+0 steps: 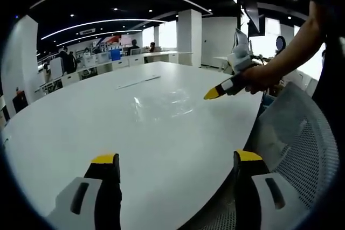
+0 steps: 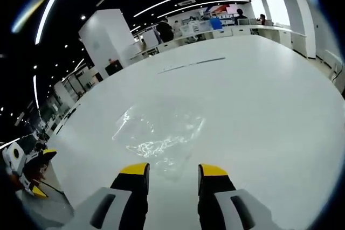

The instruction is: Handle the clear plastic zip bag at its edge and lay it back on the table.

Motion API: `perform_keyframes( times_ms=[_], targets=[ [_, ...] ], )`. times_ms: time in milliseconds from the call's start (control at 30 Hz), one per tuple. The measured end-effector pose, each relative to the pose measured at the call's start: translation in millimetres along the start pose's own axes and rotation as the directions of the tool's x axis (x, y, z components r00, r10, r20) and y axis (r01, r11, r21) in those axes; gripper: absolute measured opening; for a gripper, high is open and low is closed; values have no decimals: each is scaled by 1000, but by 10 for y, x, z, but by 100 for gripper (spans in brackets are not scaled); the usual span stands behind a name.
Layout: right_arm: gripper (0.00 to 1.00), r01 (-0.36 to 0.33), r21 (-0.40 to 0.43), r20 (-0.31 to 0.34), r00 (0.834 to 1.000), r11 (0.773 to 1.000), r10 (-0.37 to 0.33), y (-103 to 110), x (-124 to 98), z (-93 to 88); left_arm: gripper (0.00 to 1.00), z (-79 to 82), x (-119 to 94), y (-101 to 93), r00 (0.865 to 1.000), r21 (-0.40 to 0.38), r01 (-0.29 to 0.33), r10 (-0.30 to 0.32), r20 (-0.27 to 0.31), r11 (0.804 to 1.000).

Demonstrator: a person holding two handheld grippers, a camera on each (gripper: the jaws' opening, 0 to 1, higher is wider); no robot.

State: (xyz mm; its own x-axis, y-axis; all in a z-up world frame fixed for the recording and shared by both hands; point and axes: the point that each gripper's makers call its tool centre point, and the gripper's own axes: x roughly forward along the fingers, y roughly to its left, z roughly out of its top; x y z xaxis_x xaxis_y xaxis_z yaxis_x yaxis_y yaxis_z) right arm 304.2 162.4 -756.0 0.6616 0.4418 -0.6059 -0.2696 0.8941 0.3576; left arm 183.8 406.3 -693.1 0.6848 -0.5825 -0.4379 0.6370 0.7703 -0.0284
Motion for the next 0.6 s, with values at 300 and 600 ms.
perform_keyframes(
  times_ms=[300, 600],
  targets=[
    [28, 1, 19, -11, 1000, 1000, -1, -6, 58, -22, 85, -16, 0, 8, 1000, -5, -3, 3, -8, 1000],
    [24, 14, 13, -21, 1000, 1000, -14, -15, 143, -68, 84, -22, 0, -4, 1000, -7, -2, 2, -15, 1000]
  ],
)
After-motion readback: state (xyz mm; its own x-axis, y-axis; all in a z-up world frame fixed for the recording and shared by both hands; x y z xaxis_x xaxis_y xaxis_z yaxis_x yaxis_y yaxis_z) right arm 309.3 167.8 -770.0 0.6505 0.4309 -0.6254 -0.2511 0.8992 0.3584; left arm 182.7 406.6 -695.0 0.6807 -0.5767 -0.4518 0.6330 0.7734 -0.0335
